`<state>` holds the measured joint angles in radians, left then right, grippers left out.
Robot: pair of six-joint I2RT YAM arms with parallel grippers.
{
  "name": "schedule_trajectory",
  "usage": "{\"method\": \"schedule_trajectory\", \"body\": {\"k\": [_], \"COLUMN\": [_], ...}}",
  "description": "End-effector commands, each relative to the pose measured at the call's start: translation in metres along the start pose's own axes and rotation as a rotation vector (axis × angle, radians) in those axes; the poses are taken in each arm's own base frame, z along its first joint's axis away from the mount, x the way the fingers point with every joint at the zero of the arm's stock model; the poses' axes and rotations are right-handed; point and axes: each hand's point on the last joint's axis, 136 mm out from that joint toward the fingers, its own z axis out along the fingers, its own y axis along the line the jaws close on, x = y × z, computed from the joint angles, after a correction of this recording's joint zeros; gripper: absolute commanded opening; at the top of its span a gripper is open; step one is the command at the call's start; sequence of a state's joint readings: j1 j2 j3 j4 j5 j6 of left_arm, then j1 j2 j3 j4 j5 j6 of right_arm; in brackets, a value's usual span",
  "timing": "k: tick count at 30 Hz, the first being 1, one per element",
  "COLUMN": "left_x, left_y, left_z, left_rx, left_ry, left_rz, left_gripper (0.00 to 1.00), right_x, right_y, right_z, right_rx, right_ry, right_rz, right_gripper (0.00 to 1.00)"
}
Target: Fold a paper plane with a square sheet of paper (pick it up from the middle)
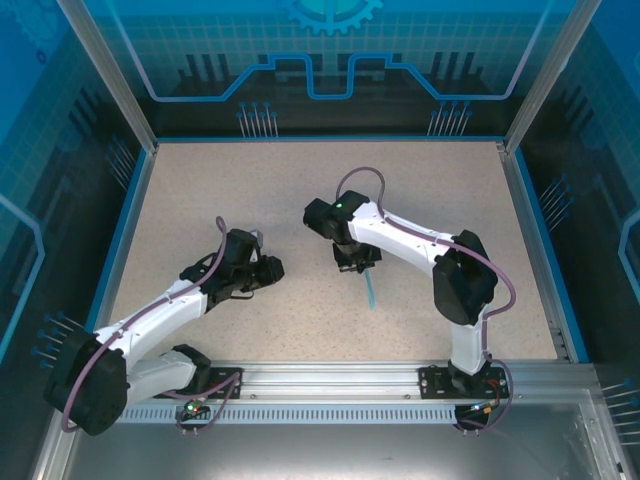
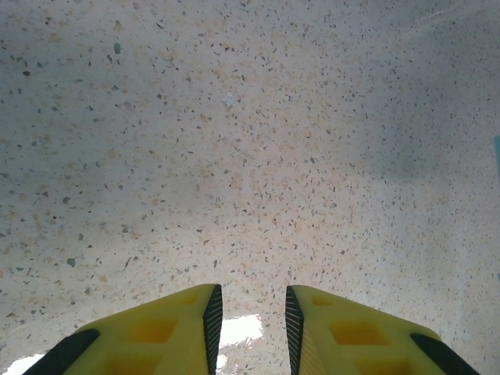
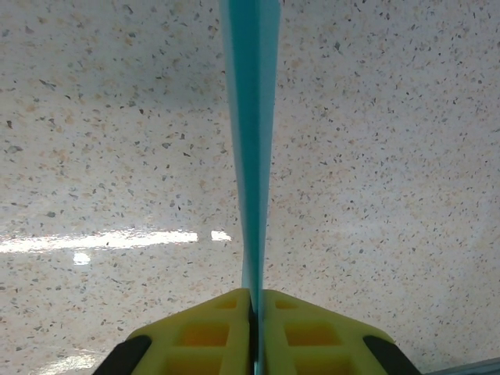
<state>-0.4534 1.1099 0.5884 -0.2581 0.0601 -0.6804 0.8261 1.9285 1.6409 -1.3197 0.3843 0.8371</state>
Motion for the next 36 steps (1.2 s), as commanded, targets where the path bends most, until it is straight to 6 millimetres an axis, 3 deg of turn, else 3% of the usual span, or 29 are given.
{"method": "schedule_trajectory", "body": {"k": [1,9,12,21,26,30,32,36], "left_x": [-0.006,-0.013,-0.014,-0.018,-0.017,-0.017,-0.019,-0.021], "left_y": [-0.004,0.011,0.019,0.040,0.053,0.059,0.058,0.054], "left_z": [-0.006,-0.008,-0.010,-0.023,-0.032,-0.040,-0.044,-0.049], "left_rx": [0.003,-0.066,-0.092,-0.173,-0.213,-0.229,-0.229,-0.211], "left_ry": [-0.005,-0.050,-0.073,-0.135,-0.174,-0.206,-0.220,-0.230], "left_rz": [0.007,-0.029,-0.050,-0.075,-0.102,-0.118,-0.113,-0.101], "left_gripper": [0.31,0.30,0.31,0.31,0.31,0.34,0.35,0.37], "right_x": [0.006,0.015,0.014,0.007,0.014,0.014,0.008,-0.002], "right_y": [-0.003,-0.018,-0.003,0.045,0.079,0.103,0.114,0.109], "right_z": [-0.005,0.003,0.008,0.049,0.069,0.061,0.038,-0.009], "right_rx": [0.005,0.193,0.216,0.224,0.135,0.011,-0.101,-0.283], "right_ry": [0.016,0.009,0.011,0.044,0.071,0.040,-0.017,-0.142], "right_rz": [-0.012,-0.026,-0.049,-0.081,-0.099,-0.115,-0.116,-0.068], "right_gripper": [0.10,0.10,0.12,0.14,0.17,0.33,0.45,0.75]}}
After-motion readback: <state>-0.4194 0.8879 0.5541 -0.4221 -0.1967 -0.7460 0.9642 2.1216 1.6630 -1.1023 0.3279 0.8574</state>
